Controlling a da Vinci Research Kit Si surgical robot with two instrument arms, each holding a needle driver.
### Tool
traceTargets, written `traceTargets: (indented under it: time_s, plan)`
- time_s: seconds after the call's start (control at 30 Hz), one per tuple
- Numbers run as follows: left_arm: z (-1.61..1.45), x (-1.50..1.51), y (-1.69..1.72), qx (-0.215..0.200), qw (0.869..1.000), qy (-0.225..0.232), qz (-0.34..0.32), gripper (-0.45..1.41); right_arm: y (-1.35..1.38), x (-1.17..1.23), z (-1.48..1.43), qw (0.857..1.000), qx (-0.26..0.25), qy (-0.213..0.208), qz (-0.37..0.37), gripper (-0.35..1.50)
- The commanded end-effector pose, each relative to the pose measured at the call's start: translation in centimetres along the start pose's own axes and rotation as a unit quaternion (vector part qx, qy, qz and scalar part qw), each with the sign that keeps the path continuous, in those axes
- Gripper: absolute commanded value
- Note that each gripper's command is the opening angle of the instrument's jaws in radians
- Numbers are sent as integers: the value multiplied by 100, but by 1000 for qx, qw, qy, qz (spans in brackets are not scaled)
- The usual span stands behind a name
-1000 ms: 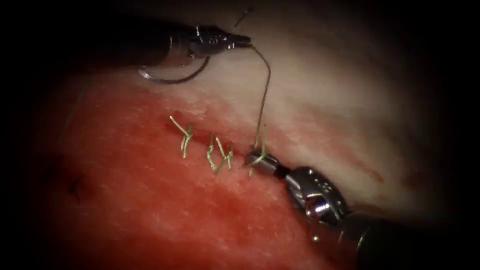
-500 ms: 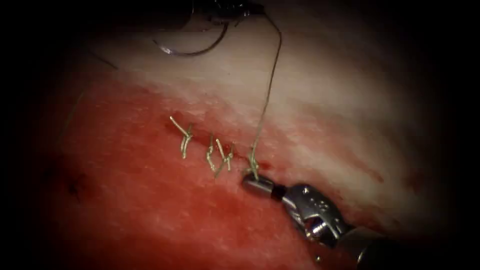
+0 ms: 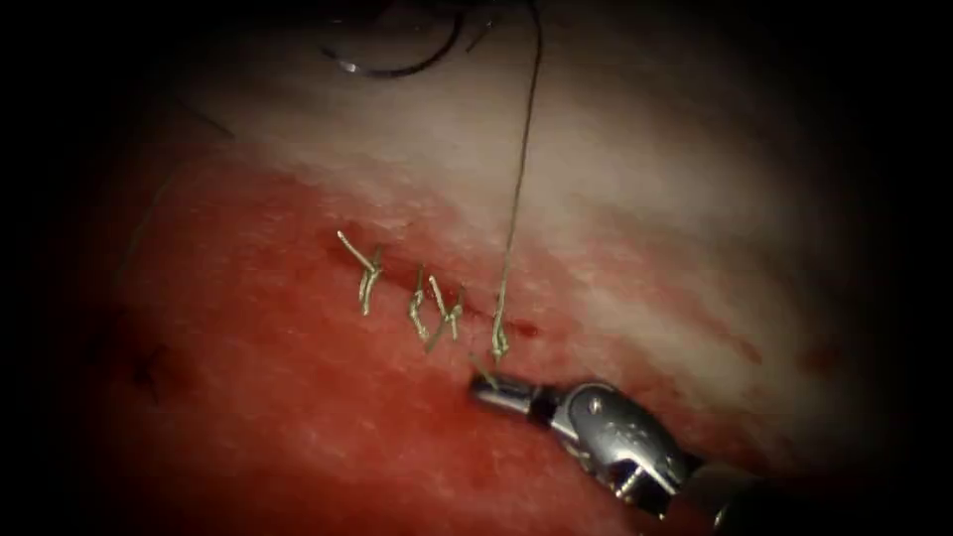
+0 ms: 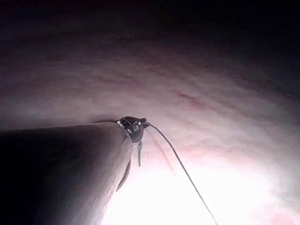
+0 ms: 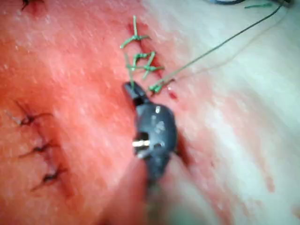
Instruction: Wound Closure
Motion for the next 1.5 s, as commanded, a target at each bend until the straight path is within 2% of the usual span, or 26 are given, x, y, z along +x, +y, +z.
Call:
traceTargets:
  time_s: [0.03, 0.37, 0.57, 0.77, 0.87, 1.03, 1.23, 1.5]
  plan:
    - [11, 2, -9, 1, 1000, 1, 0, -45, -3, -6, 9, 1000, 2, 1, -3, -35]
    - [34, 8, -51, 19, 1000, 8, -6, -45, 7, 3, 7, 1000, -18, 9, -17, -35]
    - [58, 17, -56, 25, 1000, 8, 9, -45, 22, 11, 5, 999, -33, 11, -30, -35]
    - [80, 26, -60, 31, 999, 7, 33, -45, 21, -3, 6, 998, -36, 13, -46, -35]
    - [93, 30, -62, 39, 998, 2, 44, -45, 16, -15, 7, 998, -33, 7, -51, -35]
    - [114, 37, -66, 37, 996, -40, 73, -45, 1, -34, 7, 998, -23, -13, -65, -35]
    - [128, 44, -73, 50, 989, -81, 110, -45, -13, -37, 4, 997, -17, -16, -73, -35]
    - [133, 52, -85, 66, 980, -124, 138, -45, -46, -35, 5, 996, -2, -26, -84, -35]
